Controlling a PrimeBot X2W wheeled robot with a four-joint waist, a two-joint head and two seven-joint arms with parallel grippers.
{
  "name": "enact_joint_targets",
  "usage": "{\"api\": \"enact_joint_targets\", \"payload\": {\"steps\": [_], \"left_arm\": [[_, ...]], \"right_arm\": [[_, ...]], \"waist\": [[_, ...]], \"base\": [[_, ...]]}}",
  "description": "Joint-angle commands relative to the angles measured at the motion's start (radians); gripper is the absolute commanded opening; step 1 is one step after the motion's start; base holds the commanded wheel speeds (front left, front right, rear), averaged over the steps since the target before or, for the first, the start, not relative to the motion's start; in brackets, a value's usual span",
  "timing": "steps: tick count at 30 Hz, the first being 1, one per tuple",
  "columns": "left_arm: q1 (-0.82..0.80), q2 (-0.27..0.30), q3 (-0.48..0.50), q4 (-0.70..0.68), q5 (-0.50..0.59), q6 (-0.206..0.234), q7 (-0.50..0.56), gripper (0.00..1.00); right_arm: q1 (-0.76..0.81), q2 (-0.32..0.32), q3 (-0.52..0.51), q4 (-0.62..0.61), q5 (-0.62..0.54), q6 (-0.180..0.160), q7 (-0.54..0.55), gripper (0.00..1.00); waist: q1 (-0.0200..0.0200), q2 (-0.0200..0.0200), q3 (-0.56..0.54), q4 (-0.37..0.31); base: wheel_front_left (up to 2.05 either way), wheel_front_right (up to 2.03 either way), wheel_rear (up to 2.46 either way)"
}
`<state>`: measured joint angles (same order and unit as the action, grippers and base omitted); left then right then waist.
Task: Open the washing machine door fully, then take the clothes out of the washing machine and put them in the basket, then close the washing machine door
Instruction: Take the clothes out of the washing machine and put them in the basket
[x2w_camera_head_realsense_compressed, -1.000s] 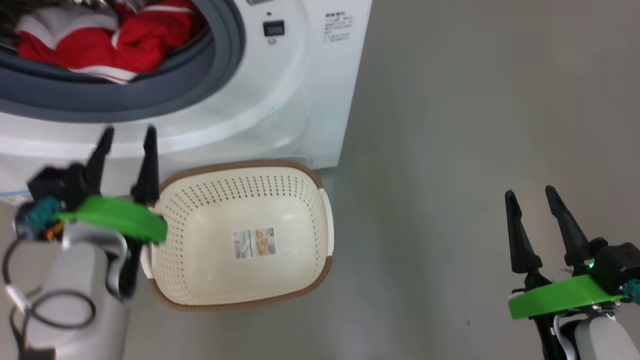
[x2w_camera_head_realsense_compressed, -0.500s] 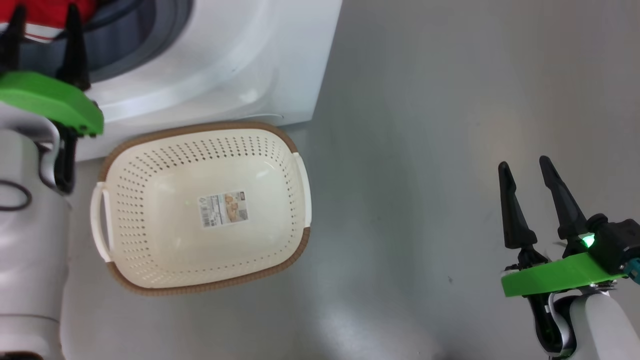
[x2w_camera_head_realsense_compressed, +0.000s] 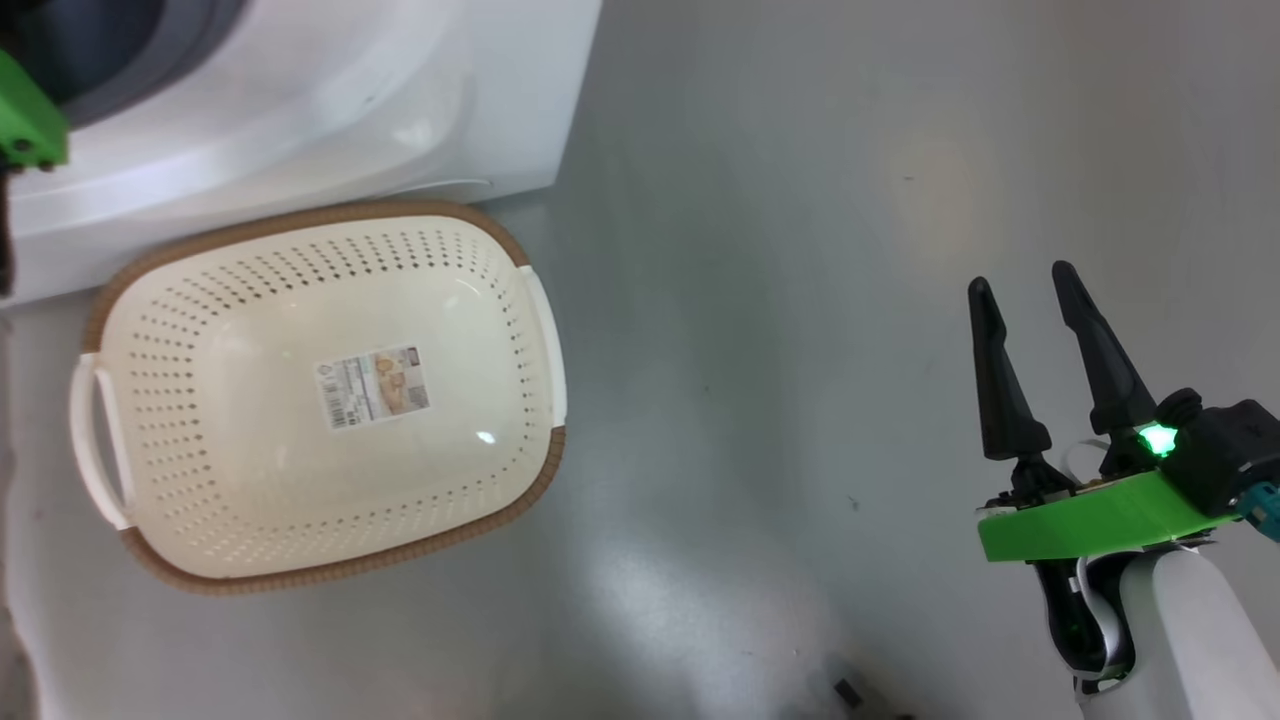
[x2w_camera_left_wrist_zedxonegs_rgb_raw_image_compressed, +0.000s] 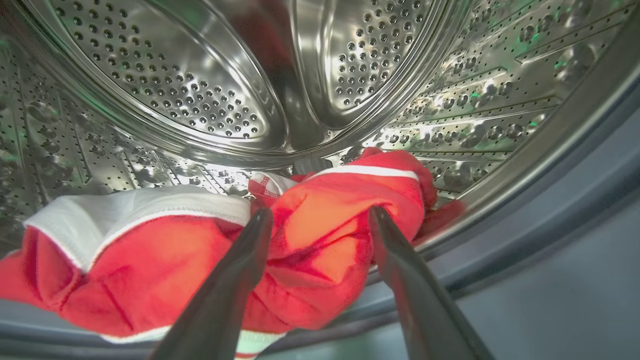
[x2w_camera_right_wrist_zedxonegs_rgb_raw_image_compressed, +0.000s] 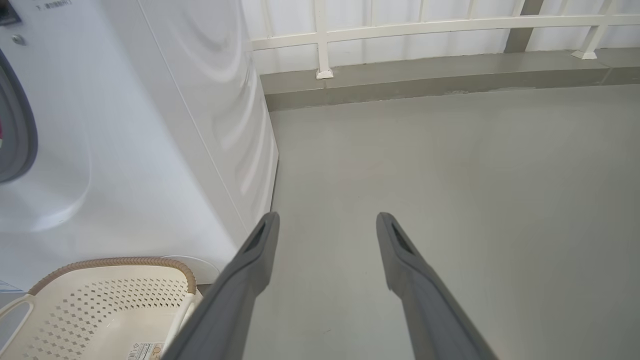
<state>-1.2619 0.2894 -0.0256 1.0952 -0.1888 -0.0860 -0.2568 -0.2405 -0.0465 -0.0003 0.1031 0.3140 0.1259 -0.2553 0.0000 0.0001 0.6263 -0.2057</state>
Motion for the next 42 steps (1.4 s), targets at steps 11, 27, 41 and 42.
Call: {"api": "enact_joint_targets", "payload": {"steps": [11, 27, 41, 42], "left_arm": [[-0.09, 0.121, -0.008, 0.141, 0.029, 0.032, 0.007, 1.0], [-0.111, 0.128, -0.062, 0.188, 0.046, 0.035, 0.048, 0.0], [-0.023, 0.08, -0.017, 0.083, -0.029, 0.004, -0.004, 0.0], [0.001, 0.075, -0.004, 0.049, -0.04, 0.002, -0.004, 0.0]], "right_arm": [[-0.009, -0.004, 0.055, -0.028, 0.02, 0.005, -0.006, 1.0], [-0.017, -0.004, 0.077, -0.035, 0.027, 0.005, -0.006, 1.0], [-0.008, -0.004, 0.052, -0.024, 0.009, 0.005, -0.006, 1.0], [-0.006, -0.004, 0.049, -0.023, 0.006, 0.005, -0.006, 1.0]], "waist": [[0.0, -0.0001, 0.036, -0.061], [0.0, -0.0001, 0.03, -0.07], [0.0, -0.0001, -0.031, -0.025], [0.0, -0.0001, -0.039, -0.019]], "base": [[0.0, 0.0, 0.0], [0.0, 0.0, 0.0], [0.0, 0.0, 0.0], [0.0, 0.0, 0.0]]}}
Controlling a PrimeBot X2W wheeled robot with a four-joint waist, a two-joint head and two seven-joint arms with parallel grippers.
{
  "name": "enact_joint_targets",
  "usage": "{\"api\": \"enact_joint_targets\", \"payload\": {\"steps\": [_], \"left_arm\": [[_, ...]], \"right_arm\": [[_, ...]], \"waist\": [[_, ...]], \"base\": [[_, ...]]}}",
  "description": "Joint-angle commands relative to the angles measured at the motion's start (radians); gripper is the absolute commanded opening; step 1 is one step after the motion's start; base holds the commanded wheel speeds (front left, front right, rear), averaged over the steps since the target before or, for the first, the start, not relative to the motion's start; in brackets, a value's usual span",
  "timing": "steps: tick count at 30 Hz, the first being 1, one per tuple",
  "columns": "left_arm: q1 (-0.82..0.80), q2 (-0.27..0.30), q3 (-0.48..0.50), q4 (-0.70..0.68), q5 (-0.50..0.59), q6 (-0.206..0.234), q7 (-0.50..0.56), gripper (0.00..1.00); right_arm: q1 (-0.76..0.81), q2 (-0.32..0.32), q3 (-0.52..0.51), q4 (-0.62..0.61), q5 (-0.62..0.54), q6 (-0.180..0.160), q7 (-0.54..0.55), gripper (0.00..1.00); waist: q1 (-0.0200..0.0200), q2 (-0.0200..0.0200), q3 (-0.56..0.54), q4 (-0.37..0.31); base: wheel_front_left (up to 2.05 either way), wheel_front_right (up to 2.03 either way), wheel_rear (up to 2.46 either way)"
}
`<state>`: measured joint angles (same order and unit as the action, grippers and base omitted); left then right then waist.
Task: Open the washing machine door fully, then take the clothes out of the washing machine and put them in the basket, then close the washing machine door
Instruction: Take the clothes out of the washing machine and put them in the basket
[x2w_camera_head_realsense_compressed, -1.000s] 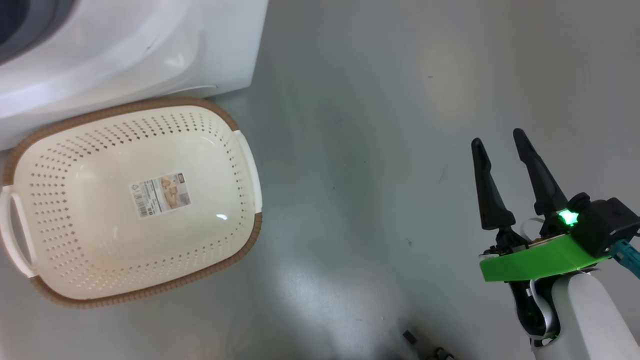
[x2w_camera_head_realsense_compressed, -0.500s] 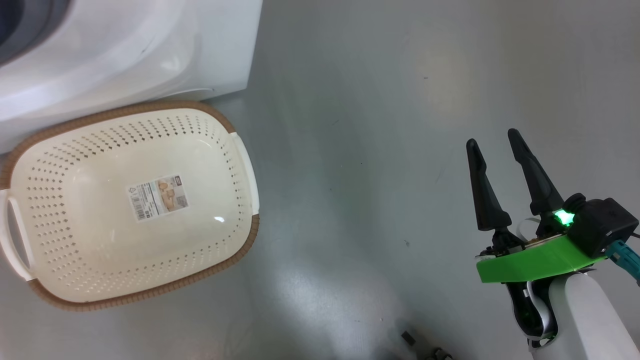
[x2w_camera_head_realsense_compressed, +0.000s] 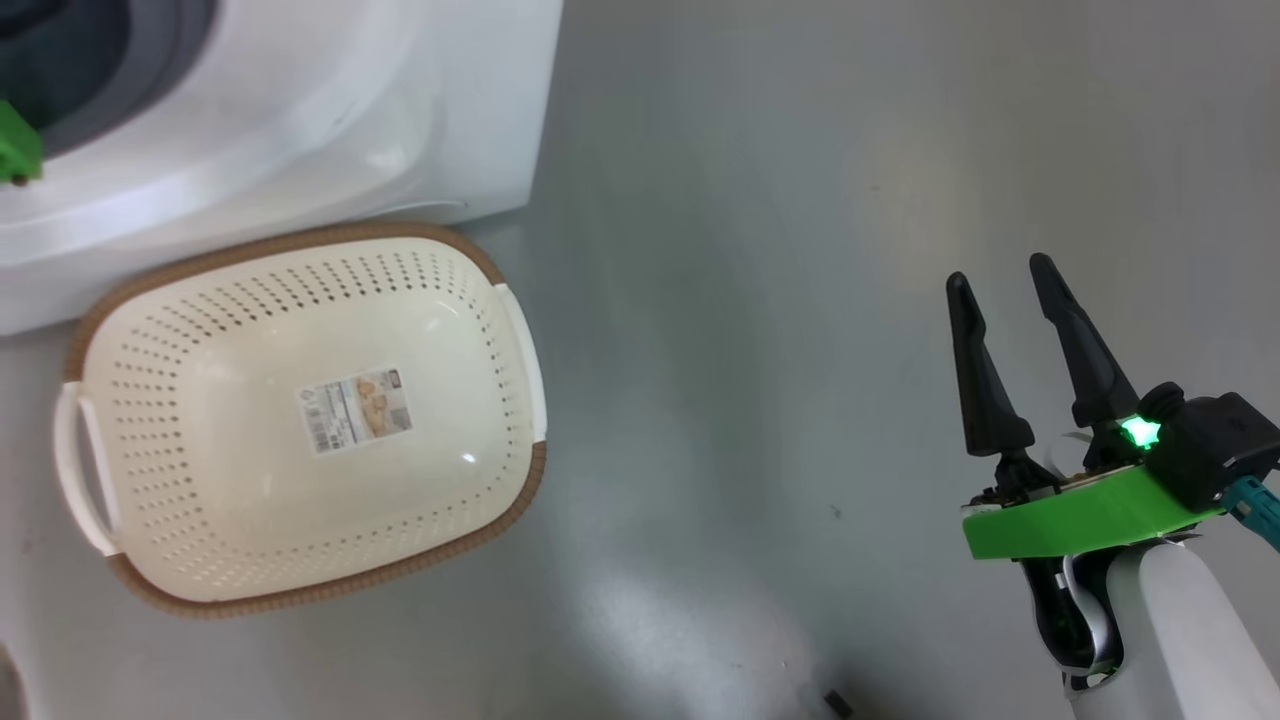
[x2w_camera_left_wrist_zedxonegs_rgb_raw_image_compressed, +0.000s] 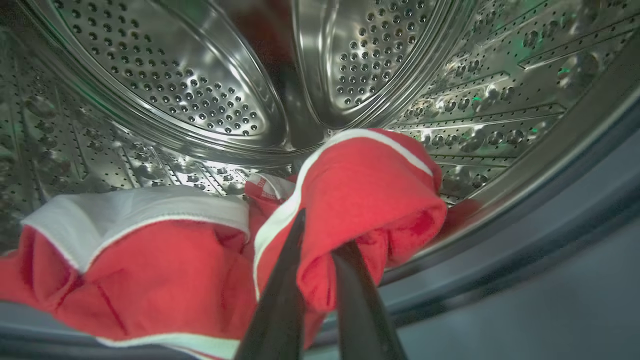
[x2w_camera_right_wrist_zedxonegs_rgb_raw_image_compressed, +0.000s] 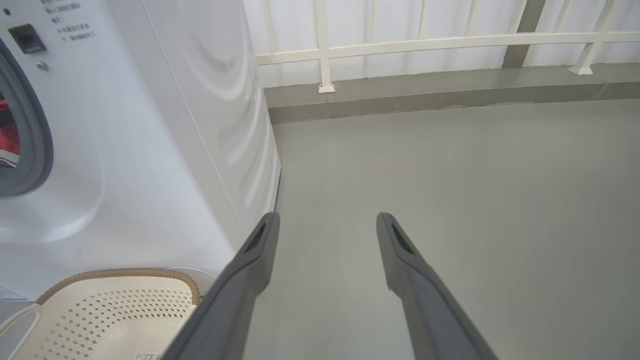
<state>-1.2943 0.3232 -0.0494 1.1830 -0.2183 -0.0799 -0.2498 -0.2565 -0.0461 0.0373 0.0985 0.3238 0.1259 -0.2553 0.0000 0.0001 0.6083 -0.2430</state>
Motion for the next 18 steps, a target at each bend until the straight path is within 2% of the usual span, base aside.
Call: {"api": "enact_joint_targets", "payload": {"steps": [1, 10, 18], "left_arm": [[0.062, 0.037, 0.027, -0.071, -0.013, -0.006, -0.012, 0.0], [0.308, -0.029, 0.119, -0.376, -0.018, -0.025, -0.012, 0.0], [0.542, -0.13, 0.237, -0.642, 0.004, -0.044, -0.012, 0.0]], "right_arm": [[0.013, -0.004, 0.008, -0.018, -0.007, 0.005, -0.006, 1.0], [0.051, -0.004, -0.02, -0.008, -0.032, 0.005, -0.006, 1.0], [0.112, -0.004, -0.04, 0.003, -0.041, 0.005, -0.006, 1.0]], "waist": [[0.0, -0.0001, -0.032, 0.024], [0.0, -0.0001, -0.119, 0.076], [0.0, -0.0001, -0.211, 0.118]], "base": [[0.0, 0.0, 0.0], [0.0, 0.0, 0.0], [0.0, 0.0, 0.0]]}}
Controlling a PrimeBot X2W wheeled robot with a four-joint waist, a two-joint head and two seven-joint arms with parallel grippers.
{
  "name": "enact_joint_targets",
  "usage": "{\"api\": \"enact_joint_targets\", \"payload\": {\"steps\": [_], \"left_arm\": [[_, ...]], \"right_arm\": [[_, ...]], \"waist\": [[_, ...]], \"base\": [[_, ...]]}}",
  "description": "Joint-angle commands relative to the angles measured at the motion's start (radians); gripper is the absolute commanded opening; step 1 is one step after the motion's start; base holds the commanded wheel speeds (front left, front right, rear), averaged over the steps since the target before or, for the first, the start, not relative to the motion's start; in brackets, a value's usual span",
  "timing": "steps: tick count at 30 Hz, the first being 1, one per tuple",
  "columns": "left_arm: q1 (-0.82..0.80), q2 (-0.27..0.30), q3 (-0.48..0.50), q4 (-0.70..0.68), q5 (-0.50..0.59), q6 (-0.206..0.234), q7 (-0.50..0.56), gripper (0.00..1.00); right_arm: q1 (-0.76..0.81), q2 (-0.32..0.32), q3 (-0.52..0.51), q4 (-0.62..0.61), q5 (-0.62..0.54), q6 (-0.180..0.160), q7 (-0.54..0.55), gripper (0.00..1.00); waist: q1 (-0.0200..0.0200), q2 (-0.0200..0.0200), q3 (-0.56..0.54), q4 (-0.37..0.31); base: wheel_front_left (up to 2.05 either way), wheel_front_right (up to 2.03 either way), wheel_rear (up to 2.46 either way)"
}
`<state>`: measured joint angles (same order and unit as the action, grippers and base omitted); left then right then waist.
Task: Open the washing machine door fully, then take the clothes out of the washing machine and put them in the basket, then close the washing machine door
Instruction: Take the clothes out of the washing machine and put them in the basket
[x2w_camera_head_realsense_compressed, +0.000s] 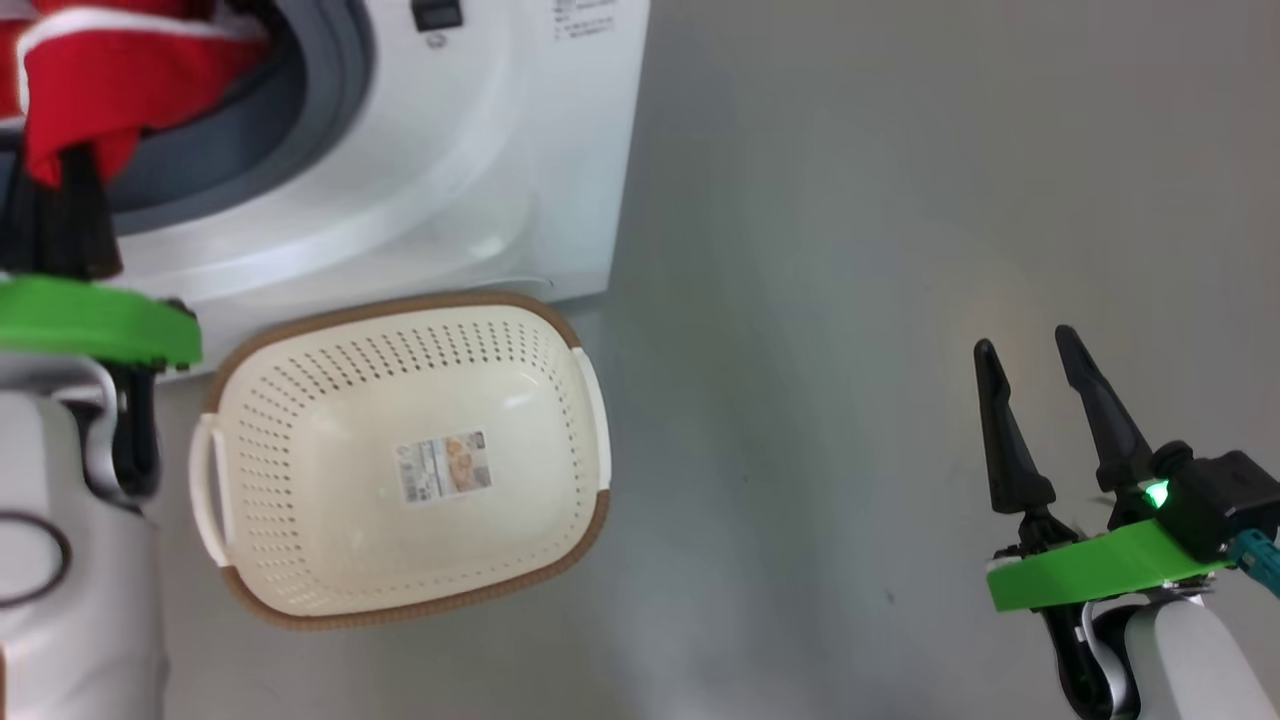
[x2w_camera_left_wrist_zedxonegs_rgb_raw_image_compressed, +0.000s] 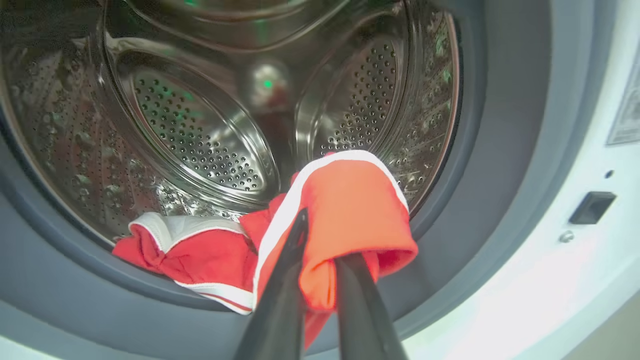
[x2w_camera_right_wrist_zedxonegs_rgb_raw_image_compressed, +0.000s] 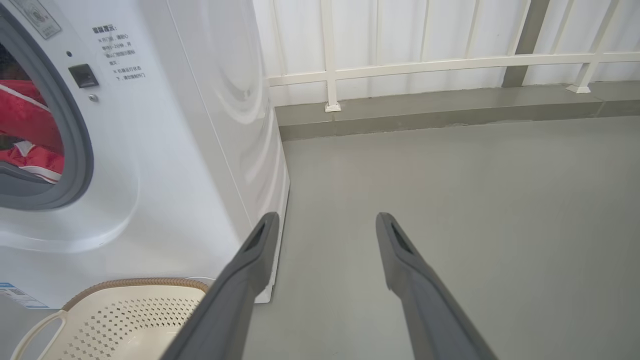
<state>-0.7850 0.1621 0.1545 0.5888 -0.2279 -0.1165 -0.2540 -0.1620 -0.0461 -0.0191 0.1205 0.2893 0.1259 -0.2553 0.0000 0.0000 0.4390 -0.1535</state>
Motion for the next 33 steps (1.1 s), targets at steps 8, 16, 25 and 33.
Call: {"api": "enact_joint_targets", "payload": {"steps": [8, 16, 25, 33], "left_arm": [[0.17, -0.024, 0.077, -0.217, 0.028, -0.014, -0.008, 0.0], [0.301, -0.062, 0.088, -0.425, -0.007, -0.014, -0.008, 0.0], [0.376, -0.079, 0.066, -0.553, -0.03, -0.014, -0.008, 0.0], [0.41, -0.084, 0.047, -0.499, -0.035, -0.014, -0.008, 0.0]], "right_arm": [[0.053, -0.004, 0.006, -0.014, -0.006, 0.005, -0.006, 1.0], [0.072, -0.004, -0.005, -0.013, 0.001, 0.005, -0.006, 1.0], [0.069, -0.004, -0.011, -0.016, 0.007, 0.005, -0.006, 1.0], [0.063, -0.004, -0.005, -0.017, 0.013, 0.005, -0.006, 1.0]], "waist": [[0.0, 0.0, -0.094, 0.046], [0.0, 0.0, -0.12, 0.054], [0.0, 0.0, -0.113, 0.064], [0.0, 0.0, -0.106, 0.058]], "base": [[0.0, 0.0, 0.0], [0.0, 0.0, 0.0], [0.0, 0.0, 0.0], [0.0, 0.0, 0.0]]}}
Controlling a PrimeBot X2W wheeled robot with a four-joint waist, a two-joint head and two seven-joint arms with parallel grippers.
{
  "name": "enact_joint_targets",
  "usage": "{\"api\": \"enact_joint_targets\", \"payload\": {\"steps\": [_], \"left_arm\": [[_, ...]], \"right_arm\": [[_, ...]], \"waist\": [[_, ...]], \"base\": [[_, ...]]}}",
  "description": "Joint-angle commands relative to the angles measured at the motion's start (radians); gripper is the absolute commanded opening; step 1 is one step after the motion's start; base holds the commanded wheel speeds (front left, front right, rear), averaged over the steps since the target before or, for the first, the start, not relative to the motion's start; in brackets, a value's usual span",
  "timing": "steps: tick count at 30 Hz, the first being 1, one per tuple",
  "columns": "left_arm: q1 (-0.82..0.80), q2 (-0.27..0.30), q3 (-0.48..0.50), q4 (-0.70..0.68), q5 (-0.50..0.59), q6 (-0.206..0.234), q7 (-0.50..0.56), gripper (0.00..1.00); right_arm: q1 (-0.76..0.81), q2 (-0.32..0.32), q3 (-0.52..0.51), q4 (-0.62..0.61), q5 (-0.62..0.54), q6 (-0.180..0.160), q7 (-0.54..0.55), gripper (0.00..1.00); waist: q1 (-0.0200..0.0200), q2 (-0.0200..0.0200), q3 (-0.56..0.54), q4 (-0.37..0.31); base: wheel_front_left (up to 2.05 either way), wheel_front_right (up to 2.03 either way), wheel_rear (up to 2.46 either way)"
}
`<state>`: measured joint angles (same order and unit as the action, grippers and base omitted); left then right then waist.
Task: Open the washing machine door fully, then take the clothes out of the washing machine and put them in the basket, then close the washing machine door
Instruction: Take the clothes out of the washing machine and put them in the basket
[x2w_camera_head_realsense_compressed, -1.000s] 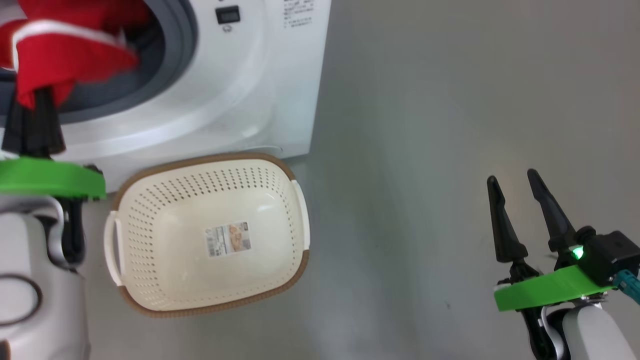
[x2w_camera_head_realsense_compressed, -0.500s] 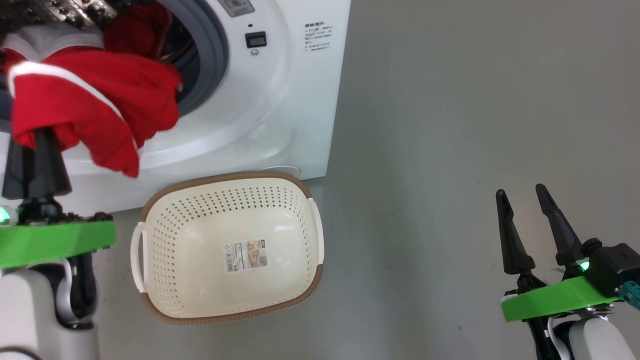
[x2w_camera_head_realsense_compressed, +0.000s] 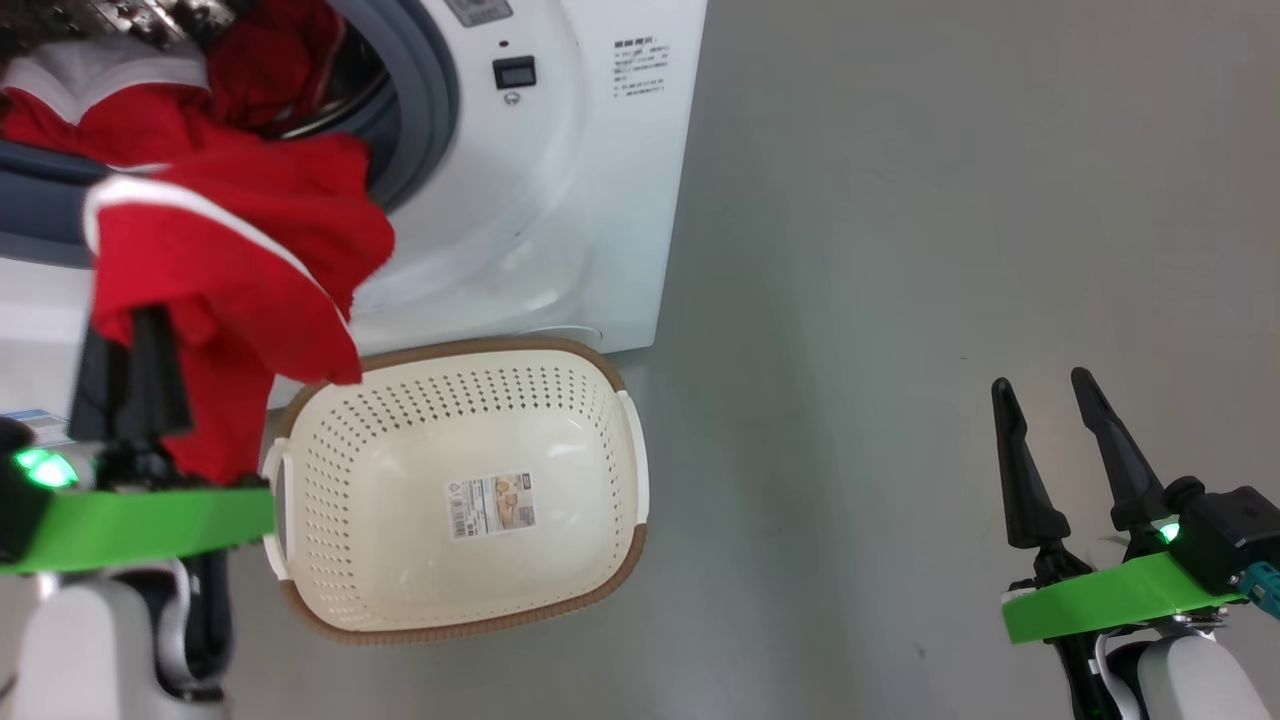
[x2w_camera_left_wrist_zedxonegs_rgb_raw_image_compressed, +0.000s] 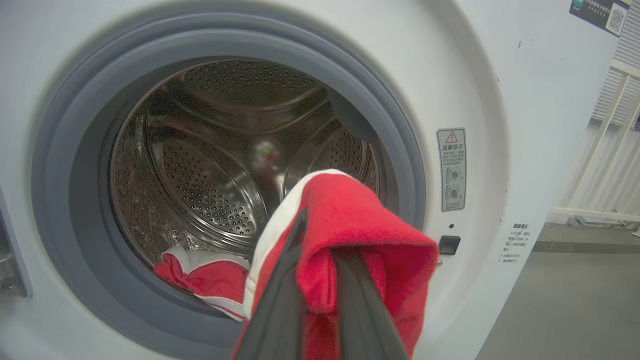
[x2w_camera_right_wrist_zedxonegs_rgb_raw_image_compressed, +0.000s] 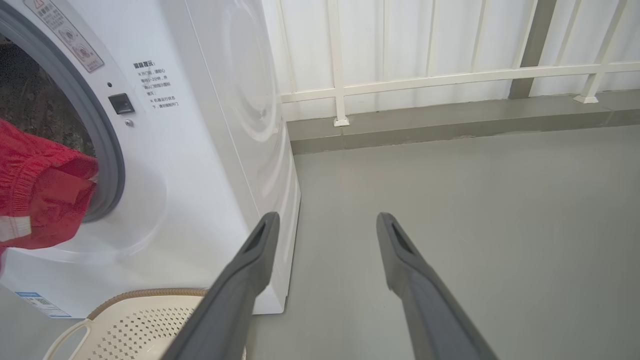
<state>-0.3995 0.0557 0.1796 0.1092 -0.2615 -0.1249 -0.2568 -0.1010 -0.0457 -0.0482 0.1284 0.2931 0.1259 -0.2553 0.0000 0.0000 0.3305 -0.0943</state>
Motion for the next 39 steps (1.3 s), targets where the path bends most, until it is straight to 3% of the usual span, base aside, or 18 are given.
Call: {"api": "enact_joint_targets", "payload": {"steps": [1, 18, 39], "left_arm": [[0.03, 0.021, 0.018, -0.007, -0.001, -0.006, -0.005, 0.0], [-0.005, 0.045, -0.08, 0.302, 0.02, -0.006, -0.005, 0.0], [-0.223, 0.11, -0.212, 0.679, -0.003, -0.006, -0.005, 0.0]], "right_arm": [[0.001, -0.004, 0.026, -0.026, 0.011, 0.005, -0.006, 1.0], [-0.049, -0.004, 0.04, -0.042, 0.038, 0.005, -0.006, 1.0], [-0.124, -0.004, 0.074, -0.071, 0.066, 0.005, -0.006, 1.0]], "waist": [[0.0, 0.0, 0.008, -0.003], [0.0, 0.0, 0.141, -0.039], [0.0, 0.0, 0.385, -0.075]], "base": [[0.0, 0.0, 0.0], [0.0, 0.0, 0.0], [0.0, 0.0, 0.0]]}}
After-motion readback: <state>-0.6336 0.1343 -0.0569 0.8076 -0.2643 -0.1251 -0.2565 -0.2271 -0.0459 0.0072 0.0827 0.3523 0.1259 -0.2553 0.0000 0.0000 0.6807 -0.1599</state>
